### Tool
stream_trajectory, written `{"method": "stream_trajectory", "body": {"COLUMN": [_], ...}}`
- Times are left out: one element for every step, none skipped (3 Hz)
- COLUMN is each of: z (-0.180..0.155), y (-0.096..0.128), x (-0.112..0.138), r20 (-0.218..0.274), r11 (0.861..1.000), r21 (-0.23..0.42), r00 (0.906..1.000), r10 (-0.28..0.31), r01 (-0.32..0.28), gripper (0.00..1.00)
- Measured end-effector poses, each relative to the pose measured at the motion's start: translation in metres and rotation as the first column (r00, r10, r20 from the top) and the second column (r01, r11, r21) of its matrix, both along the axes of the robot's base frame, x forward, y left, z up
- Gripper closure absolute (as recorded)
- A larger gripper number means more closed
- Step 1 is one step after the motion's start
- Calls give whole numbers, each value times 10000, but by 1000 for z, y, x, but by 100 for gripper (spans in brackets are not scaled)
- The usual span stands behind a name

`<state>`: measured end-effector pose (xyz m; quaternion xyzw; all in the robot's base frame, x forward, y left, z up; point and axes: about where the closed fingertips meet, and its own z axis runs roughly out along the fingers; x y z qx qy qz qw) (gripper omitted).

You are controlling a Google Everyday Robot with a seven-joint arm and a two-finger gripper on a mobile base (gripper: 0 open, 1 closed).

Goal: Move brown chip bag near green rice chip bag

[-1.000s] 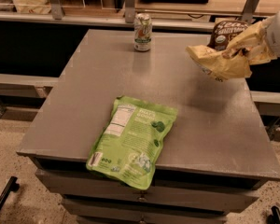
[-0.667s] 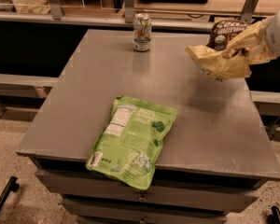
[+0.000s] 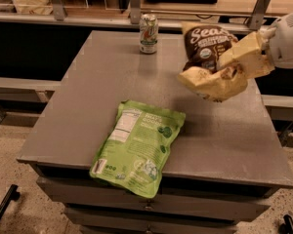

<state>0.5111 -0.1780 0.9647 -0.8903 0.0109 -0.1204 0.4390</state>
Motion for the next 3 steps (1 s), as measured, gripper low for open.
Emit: {"method": "stream_trajectory", "body": {"z": [2,0,2], "y": [23,37,40], "x": [-36,-58,-49], "r20": [441,658,841], "r11": [9749,9241,9362], "r21": [-500,-1172,-1070], "r00": [9747,9257,9352], "r10": [2193,3726,3441], "r01": [-2171,-3637,-3348], "gripper": [75,44,21]}}
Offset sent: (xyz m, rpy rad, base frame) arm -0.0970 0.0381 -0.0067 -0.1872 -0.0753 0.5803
